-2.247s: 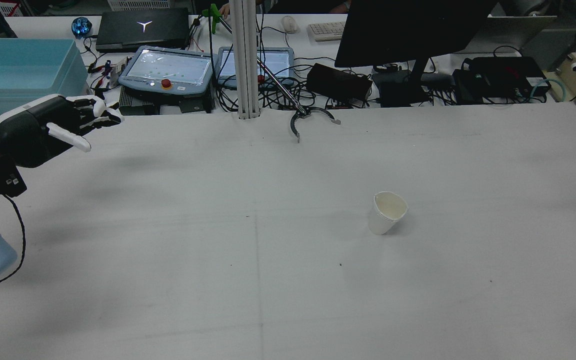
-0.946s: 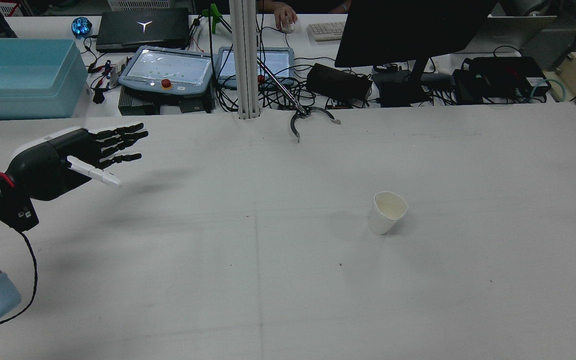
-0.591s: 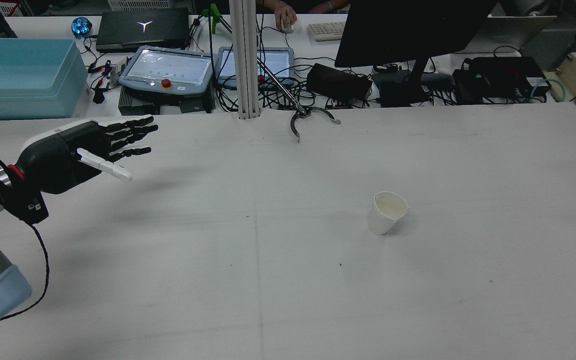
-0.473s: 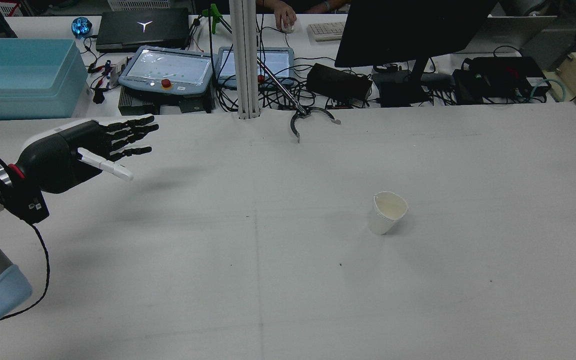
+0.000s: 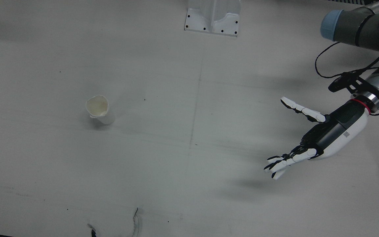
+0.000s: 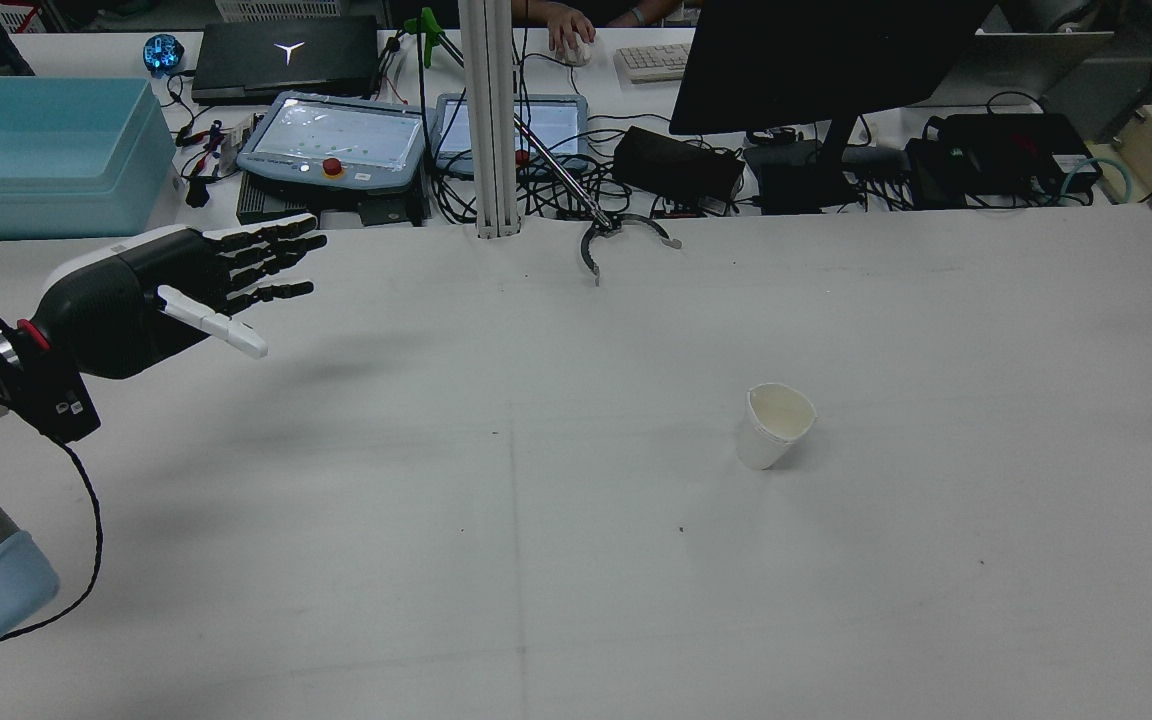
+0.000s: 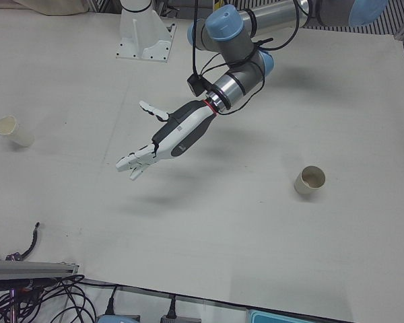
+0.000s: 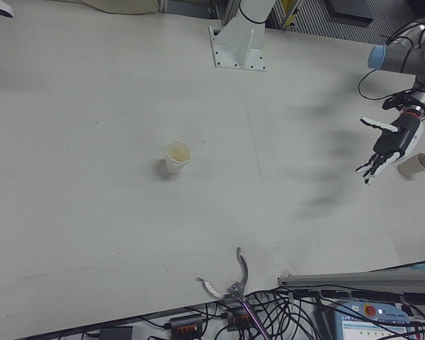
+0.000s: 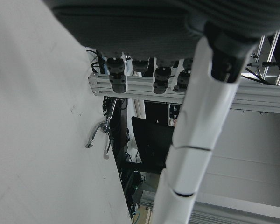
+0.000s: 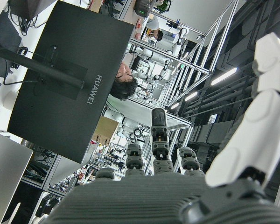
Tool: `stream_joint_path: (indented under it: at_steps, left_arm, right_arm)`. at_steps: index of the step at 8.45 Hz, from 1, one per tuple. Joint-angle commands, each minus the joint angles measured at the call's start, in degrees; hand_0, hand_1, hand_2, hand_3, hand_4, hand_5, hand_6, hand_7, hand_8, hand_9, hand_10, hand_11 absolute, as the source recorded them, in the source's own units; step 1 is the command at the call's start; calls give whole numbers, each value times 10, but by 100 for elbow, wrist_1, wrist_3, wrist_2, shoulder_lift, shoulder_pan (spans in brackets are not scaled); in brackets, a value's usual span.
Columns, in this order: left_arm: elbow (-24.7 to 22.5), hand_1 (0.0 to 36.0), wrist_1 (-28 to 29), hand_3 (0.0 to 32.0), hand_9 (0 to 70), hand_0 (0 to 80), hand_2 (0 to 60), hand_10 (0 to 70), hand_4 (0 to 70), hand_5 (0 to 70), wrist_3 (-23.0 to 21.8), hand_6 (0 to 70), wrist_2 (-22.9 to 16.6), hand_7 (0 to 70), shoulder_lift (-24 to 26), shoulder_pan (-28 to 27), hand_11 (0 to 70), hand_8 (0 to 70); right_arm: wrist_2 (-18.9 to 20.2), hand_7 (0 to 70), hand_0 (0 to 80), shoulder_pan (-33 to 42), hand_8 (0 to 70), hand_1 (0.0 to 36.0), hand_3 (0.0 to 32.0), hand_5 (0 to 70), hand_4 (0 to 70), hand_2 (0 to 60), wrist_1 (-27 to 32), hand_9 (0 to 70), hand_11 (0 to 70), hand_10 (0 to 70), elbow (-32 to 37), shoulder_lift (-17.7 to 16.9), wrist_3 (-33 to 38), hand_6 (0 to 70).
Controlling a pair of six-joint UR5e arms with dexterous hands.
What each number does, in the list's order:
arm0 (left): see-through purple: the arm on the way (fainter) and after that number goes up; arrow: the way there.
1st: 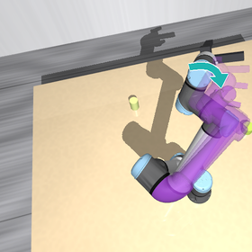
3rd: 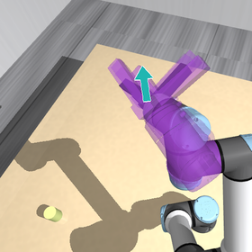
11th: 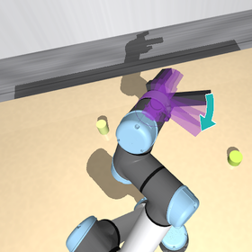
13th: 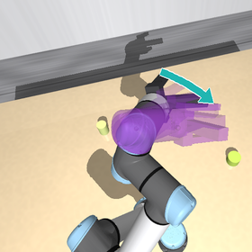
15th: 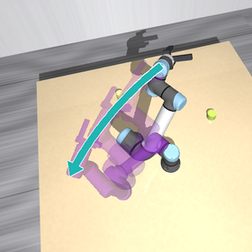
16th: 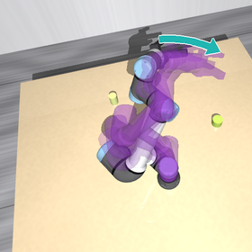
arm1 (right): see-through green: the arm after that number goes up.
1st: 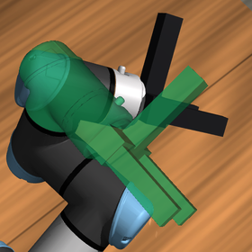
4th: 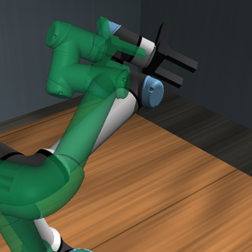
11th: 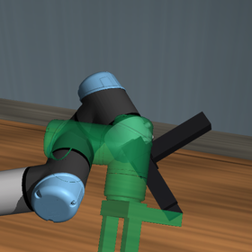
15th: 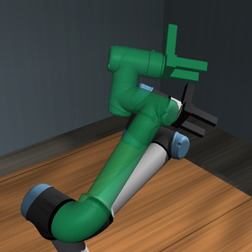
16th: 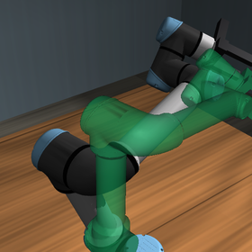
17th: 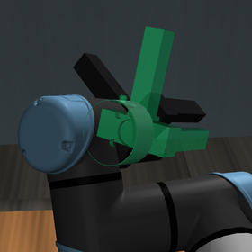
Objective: Pour water
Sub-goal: 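Move the left hand toward the far corner near the light-blue bin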
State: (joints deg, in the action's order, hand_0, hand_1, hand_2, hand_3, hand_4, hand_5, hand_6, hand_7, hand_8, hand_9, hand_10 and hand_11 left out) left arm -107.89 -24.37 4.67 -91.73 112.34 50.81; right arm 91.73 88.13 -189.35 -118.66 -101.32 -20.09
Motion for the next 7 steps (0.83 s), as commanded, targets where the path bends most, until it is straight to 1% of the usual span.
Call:
stream_joint_path:
  at_steps: [1, 2, 3, 4, 5, 6, 7]
  left_arm:
    - [-126, 330, 82, 0, 6, 800, 0, 100, 239, 0, 52, 162, -20, 104, 359, 69, 187, 65]
    - [-136, 311, -6, 0, 6, 800, 0, 99, 239, 0, 52, 159, -20, 104, 368, 261, 183, 64]
    - [-153, 338, -302, 0, 6, 800, 0, 98, 227, 0, 26, 155, -20, 103, 490, 428, 186, 70]
    - [-310, 343, -645, 0, 6, 800, 0, 97, 220, 0, 26, 155, -124, 103, 508, 717, 184, 72]
    - [-572, 328, -970, 0, 6, 800, 0, 94, 227, 0, 17, 152, -152, 101, 509, 790, 178, 73]
    - [-645, 321, -991, 0, 5, 800, 0, 88, 235, 0, 26, 152, -161, 96, 483, 973, 169, 74]
    - [-611, 318, -791, 0, 5, 800, 0, 86, 233, 0, 87, 150, -187, 97, 387, 1462, 164, 72]
  right_arm:
    - [11, 249, 423, 239, 114, 108, 26, 81, 0, 221, -49, 103, 0, 0, -33, 86, -3, 296]
    - [11, 240, 423, 231, 114, 109, 24, 82, 0, 218, -32, 102, 0, 0, -78, 121, -3, 292]
    - [2, 252, 423, 196, 113, 107, 32, 80, 1, 220, -41, 103, 0, 0, -122, 313, -3, 299]
    - [2, 253, 417, 187, 113, 98, 38, 79, 6, 205, -15, 103, 0, 0, -218, 315, -12, 303]
    - [2, 250, 437, 248, 102, 115, 58, 78, 18, 224, 12, 90, 0, 0, -288, 297, -21, 293]
    - [2, 226, 439, 74, 95, 120, 54, 76, 3, 223, 12, 79, 0, 0, -176, 375, -21, 272]
    - [2, 199, 440, 20, 90, 122, 30, 76, 0, 218, 12, 74, 0, 0, 86, 689, -21, 259]
